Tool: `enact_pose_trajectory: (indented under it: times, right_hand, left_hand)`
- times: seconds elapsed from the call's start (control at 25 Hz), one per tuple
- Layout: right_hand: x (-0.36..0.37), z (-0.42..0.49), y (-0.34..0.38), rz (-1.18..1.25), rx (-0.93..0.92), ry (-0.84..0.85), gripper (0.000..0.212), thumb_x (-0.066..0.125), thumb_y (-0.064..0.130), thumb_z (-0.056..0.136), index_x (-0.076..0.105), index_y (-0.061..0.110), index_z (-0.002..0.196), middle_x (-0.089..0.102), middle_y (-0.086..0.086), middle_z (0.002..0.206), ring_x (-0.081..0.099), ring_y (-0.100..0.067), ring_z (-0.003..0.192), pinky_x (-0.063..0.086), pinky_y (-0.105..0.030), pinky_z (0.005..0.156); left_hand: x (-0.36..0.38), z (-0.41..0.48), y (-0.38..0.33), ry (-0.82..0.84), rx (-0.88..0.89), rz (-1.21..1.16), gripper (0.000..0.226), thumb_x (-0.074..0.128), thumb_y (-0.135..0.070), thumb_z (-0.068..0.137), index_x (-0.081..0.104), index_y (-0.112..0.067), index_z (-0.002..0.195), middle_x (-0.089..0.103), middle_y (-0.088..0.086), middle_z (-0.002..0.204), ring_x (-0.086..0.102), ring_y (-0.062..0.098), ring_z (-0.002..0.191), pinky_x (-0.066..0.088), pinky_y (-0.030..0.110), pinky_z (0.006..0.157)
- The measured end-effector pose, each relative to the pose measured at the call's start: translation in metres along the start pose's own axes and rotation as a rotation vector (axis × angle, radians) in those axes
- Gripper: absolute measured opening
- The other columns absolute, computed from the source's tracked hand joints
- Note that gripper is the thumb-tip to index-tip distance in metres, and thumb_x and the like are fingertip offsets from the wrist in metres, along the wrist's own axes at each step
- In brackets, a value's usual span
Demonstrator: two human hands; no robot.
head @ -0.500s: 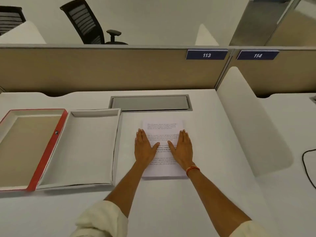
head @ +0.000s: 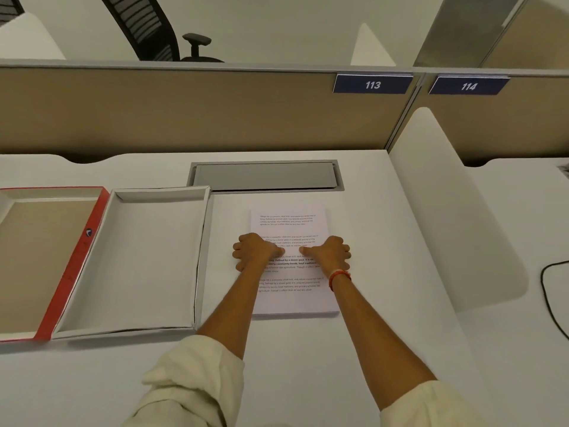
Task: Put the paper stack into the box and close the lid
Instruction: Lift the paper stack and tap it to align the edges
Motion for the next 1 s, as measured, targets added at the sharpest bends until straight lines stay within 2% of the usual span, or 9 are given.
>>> enact_pose_trajectory:
  times: [0.24, 0.44, 0.56, 0.68, 0.8, 0.92, 1.0]
  right_hand:
    - [-0.004, 0.008, 0.004, 0.041, -0.033, 0.059, 0.075, 0.089, 0.041, 0.063, 0.055, 0.008, 0.120, 0.048, -0.019, 0.132, 0.046, -0.035, 0.121, 0.044, -0.047, 0.101]
    - [-0.003, 0.006, 0.007, 0.027, -0.048, 0.040, 0.085, 0.089, 0.040, 0.061, 0.045, 0.006, 0.125, 0.052, -0.019, 0.130, 0.054, -0.036, 0.119, 0.048, -0.048, 0.100]
    - [-0.005, 0.009, 0.006, 0.073, -0.058, 0.078, 0.089, 0.090, 0.038, 0.061, 0.041, 0.004, 0.127, 0.052, -0.019, 0.131, 0.054, -0.037, 0.120, 0.047, -0.050, 0.102]
    - [-0.006, 0.010, 0.006, 0.035, -0.113, 0.064, 0.087, 0.089, 0.037, 0.063, 0.043, 0.002, 0.128, 0.047, -0.018, 0.132, 0.048, -0.034, 0.123, 0.048, -0.042, 0.098]
    - [-0.004, 0.010, 0.006, 0.085, -0.163, 0.081, 0.078, 0.090, 0.033, 0.063, 0.052, 0.000, 0.123, 0.054, -0.018, 0.128, 0.055, -0.035, 0.119, 0.052, -0.042, 0.097]
    - [-0.004, 0.009, 0.004, 0.223, -0.145, 0.139, 0.060, 0.090, 0.022, 0.064, 0.063, 0.000, 0.112, 0.067, -0.018, 0.119, 0.067, -0.033, 0.103, 0.057, -0.035, 0.080]
    - [-0.004, 0.005, 0.002, 0.288, -0.145, 0.160, 0.054, 0.090, 0.020, 0.064, 0.064, 0.002, 0.108, 0.070, -0.017, 0.114, 0.068, -0.029, 0.092, 0.054, -0.029, 0.066]
  left_hand:
    - [-0.008, 0.017, 0.001, 0.094, 0.028, 0.062, 0.081, 0.086, -0.049, 0.064, 0.051, -0.009, 0.125, 0.059, 0.014, 0.130, 0.056, 0.031, 0.120, 0.046, 0.043, 0.104]
    - [-0.002, 0.012, 0.005, 0.026, 0.060, 0.050, 0.089, 0.086, -0.052, 0.062, 0.048, -0.007, 0.129, 0.049, 0.017, 0.136, 0.047, 0.033, 0.128, 0.044, 0.043, 0.105]
    - [0.003, 0.011, 0.005, 0.015, 0.185, -0.025, 0.088, 0.088, -0.046, 0.062, 0.047, -0.005, 0.128, 0.054, 0.015, 0.130, 0.057, 0.030, 0.117, 0.053, 0.036, 0.093]
    - [0.000, 0.012, 0.006, 0.012, 0.191, -0.121, 0.084, 0.091, -0.041, 0.059, 0.049, -0.007, 0.124, 0.058, 0.014, 0.124, 0.064, 0.028, 0.106, 0.049, 0.028, 0.074]
    - [-0.002, 0.015, 0.008, 0.058, 0.194, -0.160, 0.070, 0.091, -0.039, 0.061, 0.059, -0.008, 0.115, 0.068, 0.013, 0.118, 0.069, 0.028, 0.098, 0.051, 0.029, 0.069]
    - [0.000, 0.014, 0.014, 0.050, 0.220, -0.183, 0.061, 0.088, -0.039, 0.065, 0.060, -0.011, 0.111, 0.070, 0.012, 0.116, 0.068, 0.025, 0.087, 0.053, 0.029, 0.069]
    - [0.001, 0.010, 0.015, 0.039, 0.237, -0.205, 0.058, 0.087, -0.038, 0.066, 0.061, -0.011, 0.110, 0.071, 0.012, 0.115, 0.069, 0.025, 0.087, 0.057, 0.031, 0.072]
Point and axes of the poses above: each hand's wrist, its own z-axis towards the middle knuckle, its own x-axis out of the palm, y = z × x, the point moved 2 cm from there along z, towards the middle knuckle
